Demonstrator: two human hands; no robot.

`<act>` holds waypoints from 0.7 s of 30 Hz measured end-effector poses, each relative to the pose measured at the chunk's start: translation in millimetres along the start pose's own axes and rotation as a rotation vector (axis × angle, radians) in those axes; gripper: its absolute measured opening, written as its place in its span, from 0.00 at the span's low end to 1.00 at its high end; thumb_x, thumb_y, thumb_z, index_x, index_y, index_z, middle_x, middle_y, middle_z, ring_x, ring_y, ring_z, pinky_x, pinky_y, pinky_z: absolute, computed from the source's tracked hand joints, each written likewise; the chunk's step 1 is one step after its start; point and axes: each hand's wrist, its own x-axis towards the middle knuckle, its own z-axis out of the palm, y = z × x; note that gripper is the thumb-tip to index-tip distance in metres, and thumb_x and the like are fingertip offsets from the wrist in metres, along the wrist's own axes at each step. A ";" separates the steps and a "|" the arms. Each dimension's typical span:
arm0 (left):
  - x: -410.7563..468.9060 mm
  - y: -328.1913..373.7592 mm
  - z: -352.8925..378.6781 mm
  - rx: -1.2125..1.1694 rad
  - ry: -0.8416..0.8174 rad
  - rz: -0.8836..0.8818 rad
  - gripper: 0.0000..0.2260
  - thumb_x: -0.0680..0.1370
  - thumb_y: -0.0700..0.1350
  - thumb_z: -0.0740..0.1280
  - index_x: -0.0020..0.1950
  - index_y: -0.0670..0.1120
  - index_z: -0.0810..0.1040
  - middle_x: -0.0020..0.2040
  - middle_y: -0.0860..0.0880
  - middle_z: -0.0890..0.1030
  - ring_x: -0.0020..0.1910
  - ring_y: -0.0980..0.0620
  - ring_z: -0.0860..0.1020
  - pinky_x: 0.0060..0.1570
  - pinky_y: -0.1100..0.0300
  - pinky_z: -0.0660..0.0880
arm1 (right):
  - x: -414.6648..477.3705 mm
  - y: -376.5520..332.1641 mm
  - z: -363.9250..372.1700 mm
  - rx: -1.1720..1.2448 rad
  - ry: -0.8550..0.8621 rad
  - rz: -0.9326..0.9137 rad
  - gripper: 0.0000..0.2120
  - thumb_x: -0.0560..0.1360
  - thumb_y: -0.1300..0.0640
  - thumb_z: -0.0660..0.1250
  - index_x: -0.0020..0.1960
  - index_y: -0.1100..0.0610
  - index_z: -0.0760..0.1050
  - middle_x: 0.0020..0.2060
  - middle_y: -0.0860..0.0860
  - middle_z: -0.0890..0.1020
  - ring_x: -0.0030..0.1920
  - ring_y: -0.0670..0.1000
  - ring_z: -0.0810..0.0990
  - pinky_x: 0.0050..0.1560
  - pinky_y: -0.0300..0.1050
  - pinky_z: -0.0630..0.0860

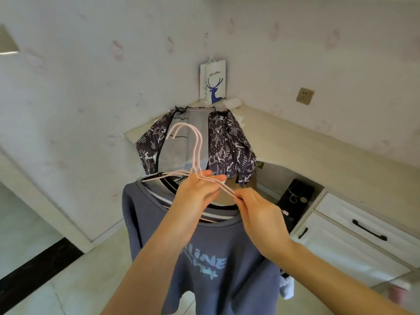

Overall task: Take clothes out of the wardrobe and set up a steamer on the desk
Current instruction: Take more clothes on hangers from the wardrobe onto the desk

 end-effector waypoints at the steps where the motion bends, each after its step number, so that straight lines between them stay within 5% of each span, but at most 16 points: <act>1: 11.6 2.7 2.1 0.064 0.004 0.011 0.11 0.77 0.31 0.61 0.58 0.36 0.74 0.54 0.38 0.82 0.55 0.46 0.80 0.62 0.52 0.74 | 11.6 8.6 0.6 0.009 0.001 -0.005 0.15 0.79 0.48 0.51 0.52 0.52 0.74 0.42 0.47 0.81 0.32 0.50 0.78 0.26 0.49 0.75; 7: 67.1 18.6 3.1 0.457 -0.045 0.123 0.07 0.74 0.43 0.68 0.48 0.47 0.85 0.51 0.45 0.84 0.53 0.50 0.81 0.61 0.53 0.74 | 74.1 54.3 9.2 -0.005 0.006 -0.051 0.16 0.80 0.45 0.49 0.51 0.50 0.74 0.41 0.47 0.82 0.34 0.53 0.79 0.27 0.52 0.75; 10: 95.5 25.3 -10.8 0.608 0.103 0.316 0.05 0.77 0.44 0.68 0.49 0.49 0.83 0.43 0.51 0.85 0.46 0.52 0.83 0.57 0.53 0.76 | 102.3 74.3 12.0 0.008 -0.003 -0.049 0.18 0.80 0.43 0.49 0.52 0.51 0.74 0.41 0.46 0.82 0.35 0.53 0.79 0.30 0.53 0.75; 12: 111.5 31.5 -23.7 0.731 0.268 0.457 0.05 0.78 0.43 0.66 0.49 0.49 0.82 0.40 0.53 0.85 0.44 0.55 0.83 0.52 0.66 0.76 | 119.4 85.3 12.1 0.041 0.000 -0.049 0.16 0.80 0.43 0.52 0.52 0.51 0.74 0.40 0.46 0.81 0.35 0.53 0.79 0.31 0.53 0.75; 15: 136.9 43.4 -40.6 0.942 0.430 0.610 0.06 0.78 0.43 0.66 0.53 0.50 0.80 0.48 0.54 0.82 0.48 0.56 0.78 0.47 0.75 0.69 | 146.5 96.9 10.9 0.082 0.015 -0.050 0.14 0.79 0.47 0.54 0.52 0.52 0.75 0.39 0.46 0.81 0.34 0.52 0.78 0.32 0.52 0.75; 21: 210.6 60.0 -80.4 1.248 0.383 0.740 0.18 0.79 0.42 0.65 0.69 0.45 0.71 0.66 0.47 0.74 0.66 0.48 0.68 0.66 0.59 0.61 | 204.7 107.6 12.6 0.124 0.015 -0.076 0.14 0.79 0.46 0.54 0.52 0.52 0.75 0.37 0.43 0.79 0.32 0.50 0.76 0.32 0.49 0.74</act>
